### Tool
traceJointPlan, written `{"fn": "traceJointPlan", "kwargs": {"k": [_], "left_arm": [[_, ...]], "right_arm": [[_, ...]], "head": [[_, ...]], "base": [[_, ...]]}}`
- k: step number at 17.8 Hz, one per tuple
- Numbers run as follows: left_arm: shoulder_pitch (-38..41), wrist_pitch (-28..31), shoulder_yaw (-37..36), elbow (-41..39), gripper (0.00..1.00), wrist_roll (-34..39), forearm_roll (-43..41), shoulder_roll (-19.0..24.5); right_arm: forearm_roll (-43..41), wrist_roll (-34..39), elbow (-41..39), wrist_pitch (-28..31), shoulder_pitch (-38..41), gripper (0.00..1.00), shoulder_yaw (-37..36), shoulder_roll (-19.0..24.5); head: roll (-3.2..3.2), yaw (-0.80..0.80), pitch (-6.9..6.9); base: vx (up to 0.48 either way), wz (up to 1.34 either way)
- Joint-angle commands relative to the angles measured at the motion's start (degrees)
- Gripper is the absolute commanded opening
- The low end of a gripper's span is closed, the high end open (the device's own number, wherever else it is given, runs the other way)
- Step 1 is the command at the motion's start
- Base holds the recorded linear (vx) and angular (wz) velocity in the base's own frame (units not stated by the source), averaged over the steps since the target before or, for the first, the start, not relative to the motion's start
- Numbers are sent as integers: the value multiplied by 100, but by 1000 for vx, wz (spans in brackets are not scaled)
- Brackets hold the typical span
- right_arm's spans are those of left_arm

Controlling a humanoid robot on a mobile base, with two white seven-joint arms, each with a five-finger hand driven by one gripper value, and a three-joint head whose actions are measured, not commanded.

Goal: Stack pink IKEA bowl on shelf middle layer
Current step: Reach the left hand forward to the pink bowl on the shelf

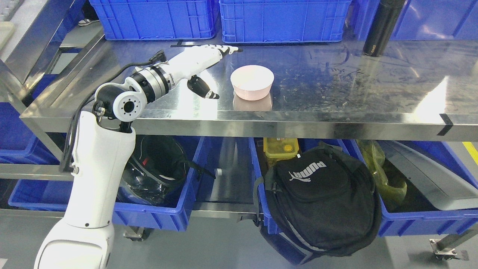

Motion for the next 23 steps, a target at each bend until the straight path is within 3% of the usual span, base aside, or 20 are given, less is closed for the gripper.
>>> {"fn": "traceJointPlan", "kwargs": {"k": [1,7,10,13,23], "left_arm": [[-501,53,-815,644,98,-509,-1115,-383],[-897,44,-789,1515,98,-474,-1380,-1131],[-924,35,-824,1963,91,-474,-1380,-1307],[-924,35,-824,2106,81,-474,-1441,-1313],[-1100,26,-771,2360,74,-457,-1802,-1313]], "right_arm": [[0,-1,-100,2,131,100,0,-100],[0,-1,-100,2,131,100,0,-100],[0,-1,-100,2,131,100,0,-100],[0,-1,-100,2,131,100,0,-100],[0,-1,-100,2,131,100,0,-100]], "head": [[0,0,0],[0,0,0],[0,0,0],[0,0,0],[0,0,0]], "base": [[3,-17],[1,-9],[0,0],[0,0],[0,0]]}}
